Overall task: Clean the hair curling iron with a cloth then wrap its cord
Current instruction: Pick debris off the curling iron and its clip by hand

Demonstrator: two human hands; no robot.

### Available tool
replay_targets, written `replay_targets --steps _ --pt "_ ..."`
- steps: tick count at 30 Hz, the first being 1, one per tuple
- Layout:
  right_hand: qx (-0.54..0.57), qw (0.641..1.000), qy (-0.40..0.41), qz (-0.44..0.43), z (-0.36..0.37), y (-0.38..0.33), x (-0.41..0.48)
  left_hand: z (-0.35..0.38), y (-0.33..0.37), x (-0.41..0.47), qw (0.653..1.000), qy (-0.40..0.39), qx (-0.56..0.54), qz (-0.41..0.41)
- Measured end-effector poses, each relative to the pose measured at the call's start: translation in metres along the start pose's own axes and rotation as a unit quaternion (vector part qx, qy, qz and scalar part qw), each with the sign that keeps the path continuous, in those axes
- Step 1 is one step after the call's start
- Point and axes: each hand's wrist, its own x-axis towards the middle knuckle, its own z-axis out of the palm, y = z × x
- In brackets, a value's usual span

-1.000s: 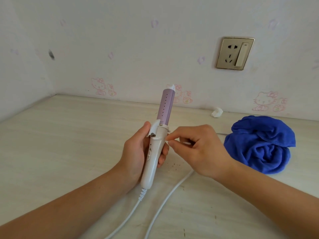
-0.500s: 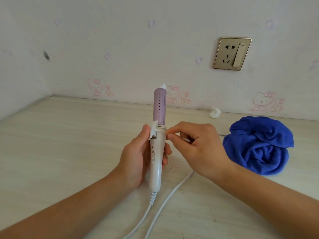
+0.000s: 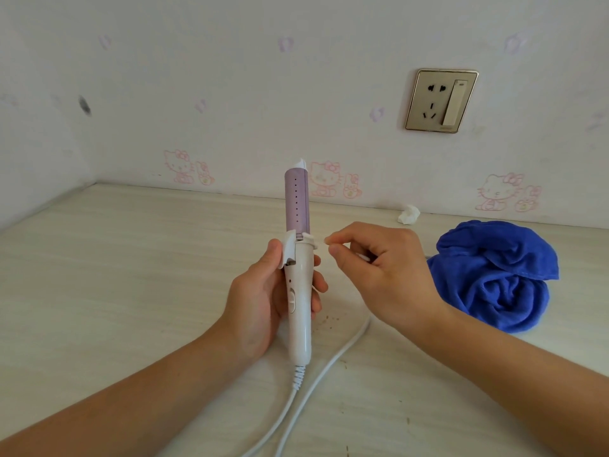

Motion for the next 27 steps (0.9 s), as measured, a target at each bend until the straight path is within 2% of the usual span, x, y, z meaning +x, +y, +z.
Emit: replay_targets --steps 5,9,13,16,20,24,27 --pt "-0.009 1.000 -0.026 -0.012 0.004 -0.005 -0.003 0.001 0.000 0.000 1.000 0.002 0.003 0.003" --pt "-0.003 1.000 -0.009 0.004 0.000 0.003 0.001 -0.001 0.001 0.001 1.000 0.009 -0.012 -0.007" --pt "0.013 0.998 -0.063 -0.023 0.001 -0.003 0.000 -0.001 0.001 0.001 1.000 0.003 -0.029 -0.012" --pt "0.004 0.999 -0.042 -0.014 -0.005 0.001 0.006 -0.002 0.001 0.000 1.000 -0.002 -0.023 -0.021" --pt "0.013 0.993 -0.115 -0.035 -0.002 -0.007 -0.001 -0.002 0.000 0.001 0.999 0.012 -0.033 -0.016" --pt "-0.014 0.998 -0.060 -0.017 -0.007 -0.004 0.009 -0.003 -0.002 0.002 1.000 0.006 -0.002 -0.007" --pt "-0.002 0.993 -0.110 -0.037 -0.005 -0.011 0.003 -0.003 -0.002 0.002 1.000 0.011 -0.004 -0.001"
